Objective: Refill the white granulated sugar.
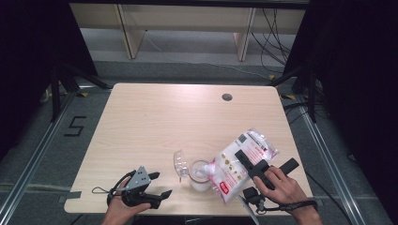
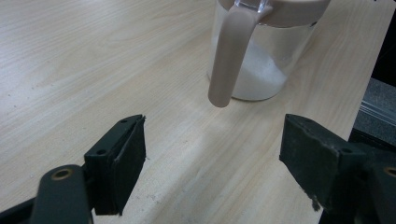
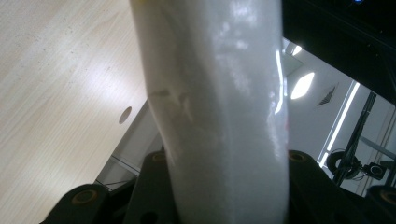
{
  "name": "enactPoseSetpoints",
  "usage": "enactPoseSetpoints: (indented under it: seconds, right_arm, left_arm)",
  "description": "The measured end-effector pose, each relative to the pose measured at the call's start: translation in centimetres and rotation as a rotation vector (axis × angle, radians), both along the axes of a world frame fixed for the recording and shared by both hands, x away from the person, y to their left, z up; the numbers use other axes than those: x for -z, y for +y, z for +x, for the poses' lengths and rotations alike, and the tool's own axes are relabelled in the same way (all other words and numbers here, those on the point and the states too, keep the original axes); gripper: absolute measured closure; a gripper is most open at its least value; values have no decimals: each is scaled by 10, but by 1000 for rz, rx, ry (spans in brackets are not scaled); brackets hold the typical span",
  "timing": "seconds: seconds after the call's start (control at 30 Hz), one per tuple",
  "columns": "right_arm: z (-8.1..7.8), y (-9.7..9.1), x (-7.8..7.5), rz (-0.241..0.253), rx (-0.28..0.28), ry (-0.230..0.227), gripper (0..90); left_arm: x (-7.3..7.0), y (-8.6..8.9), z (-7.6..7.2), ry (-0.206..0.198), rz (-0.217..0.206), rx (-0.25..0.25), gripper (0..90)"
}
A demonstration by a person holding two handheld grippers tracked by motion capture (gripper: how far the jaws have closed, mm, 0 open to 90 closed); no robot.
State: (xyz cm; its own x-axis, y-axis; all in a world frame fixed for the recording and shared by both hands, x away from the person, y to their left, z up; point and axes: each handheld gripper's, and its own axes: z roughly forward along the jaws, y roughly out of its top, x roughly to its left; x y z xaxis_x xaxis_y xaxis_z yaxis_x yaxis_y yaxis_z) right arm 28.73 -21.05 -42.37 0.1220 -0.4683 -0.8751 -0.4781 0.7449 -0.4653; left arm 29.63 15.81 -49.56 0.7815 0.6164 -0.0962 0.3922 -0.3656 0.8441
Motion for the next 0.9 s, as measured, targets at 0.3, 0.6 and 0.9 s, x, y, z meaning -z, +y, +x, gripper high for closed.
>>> enactPoseSetpoints:
  seconds: [0.3, 0.6, 0.9]
  right_arm:
    - [0, 0, -1, -4, 0, 0, 699]
    - [-1, 0, -1, 11, 8, 12, 699]
    - [0, 0, -1, -2, 1, 4, 700]
  left_arm:
    - [0, 0, 0, 0, -1, 0, 222]
    - [0, 0, 0, 0, -1, -1, 221]
    - [0, 0, 0, -6, -4, -2, 221]
